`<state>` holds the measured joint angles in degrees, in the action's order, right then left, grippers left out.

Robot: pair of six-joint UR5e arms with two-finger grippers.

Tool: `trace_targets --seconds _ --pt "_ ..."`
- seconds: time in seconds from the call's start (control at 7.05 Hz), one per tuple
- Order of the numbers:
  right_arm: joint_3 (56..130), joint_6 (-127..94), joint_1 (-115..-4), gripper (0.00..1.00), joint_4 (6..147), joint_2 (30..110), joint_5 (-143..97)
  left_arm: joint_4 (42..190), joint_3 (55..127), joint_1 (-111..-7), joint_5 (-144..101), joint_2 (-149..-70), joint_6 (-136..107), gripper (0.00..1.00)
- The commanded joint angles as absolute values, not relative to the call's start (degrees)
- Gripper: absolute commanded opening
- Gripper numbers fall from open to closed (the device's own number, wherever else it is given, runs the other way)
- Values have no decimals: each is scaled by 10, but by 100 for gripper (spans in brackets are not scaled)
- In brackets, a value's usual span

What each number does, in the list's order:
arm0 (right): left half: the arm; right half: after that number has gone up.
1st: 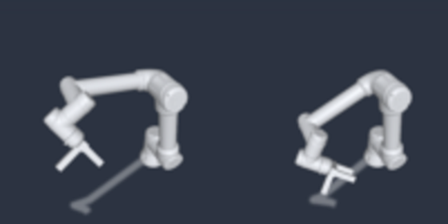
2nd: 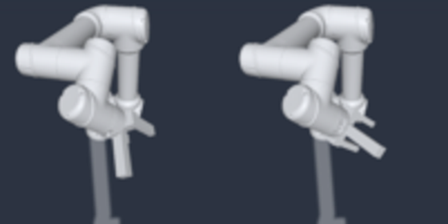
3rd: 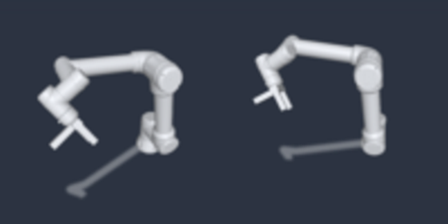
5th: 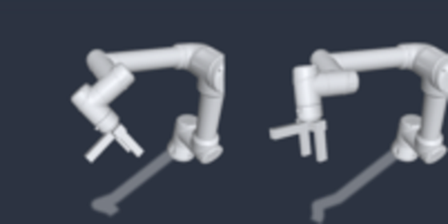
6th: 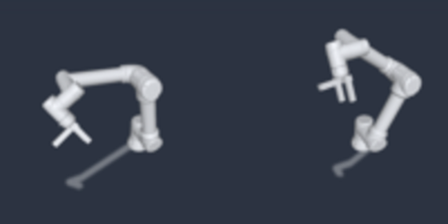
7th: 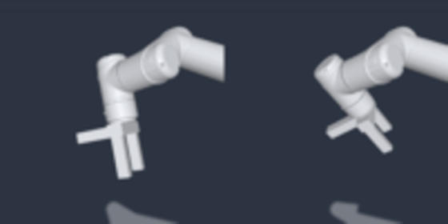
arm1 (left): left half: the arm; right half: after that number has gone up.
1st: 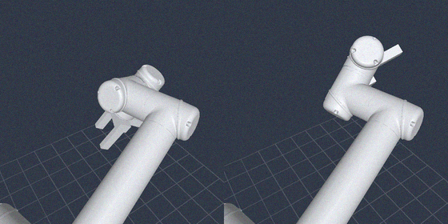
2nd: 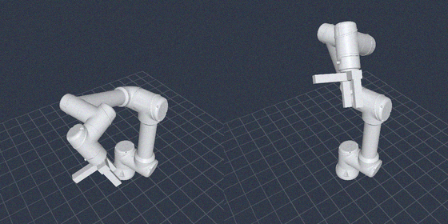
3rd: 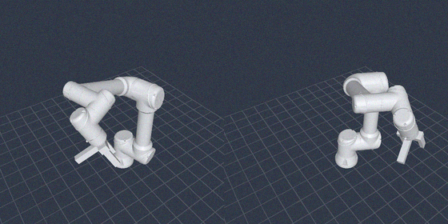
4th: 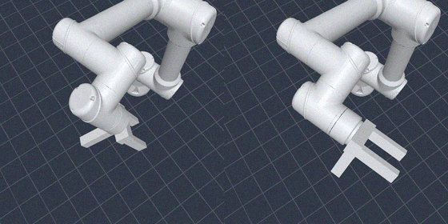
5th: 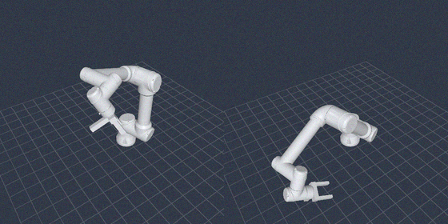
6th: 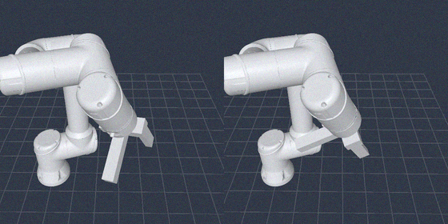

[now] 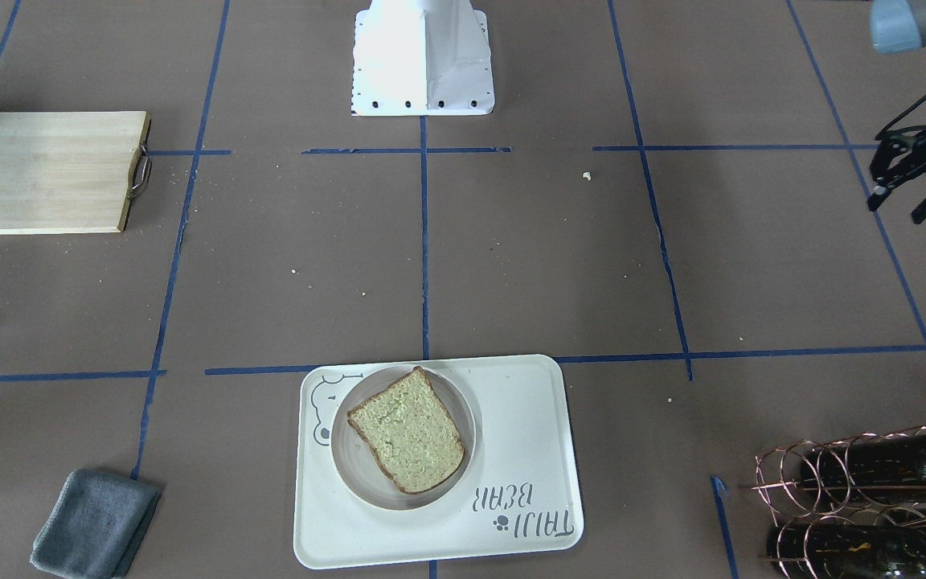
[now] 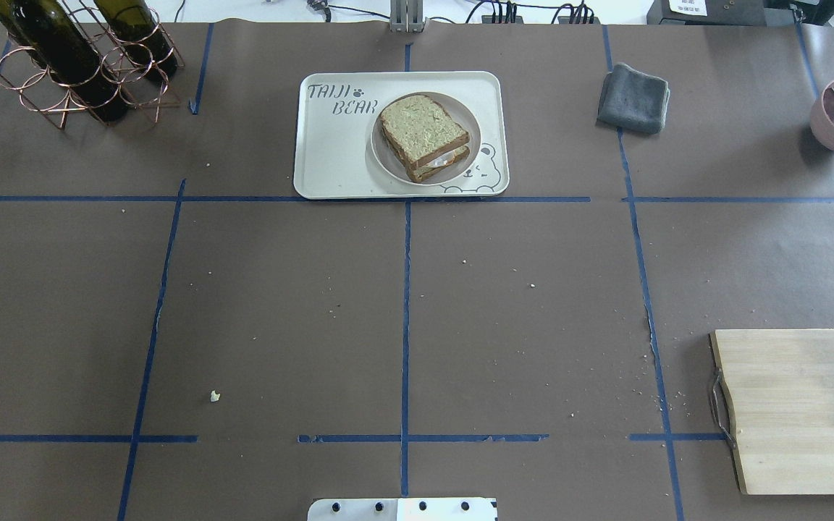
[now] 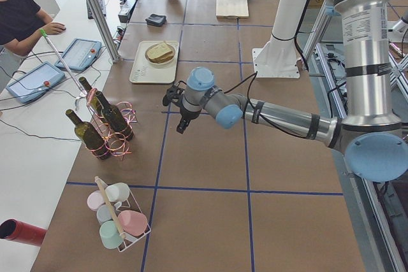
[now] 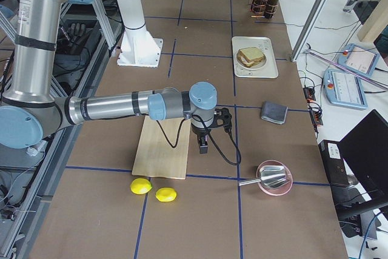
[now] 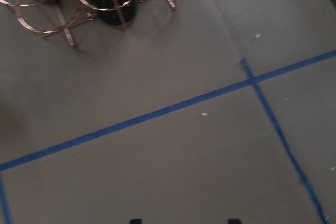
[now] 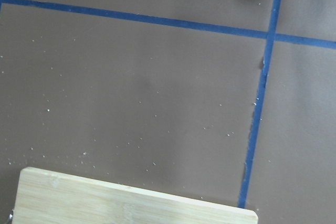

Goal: Make sandwich and place on tray

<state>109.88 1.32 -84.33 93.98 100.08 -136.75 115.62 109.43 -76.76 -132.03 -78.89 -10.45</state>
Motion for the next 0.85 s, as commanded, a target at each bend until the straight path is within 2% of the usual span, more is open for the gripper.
trace_targets --seconds 0.0,0.28,0.57,0.71 --pt "1100 34 -855 100 989 978 -1365 1010 1092 -894 -1392 -773 17 63" --pt "1098 28 -854 100 988 977 -1369 947 1089 -904 -1391 -770 89 62" --pt "1093 19 -846 100 987 979 -1373 854 1105 -924 -1387 -801 97 62" --pt "1093 5 -837 100 984 978 -1372 842 1100 -925 -1387 -798 97 65"
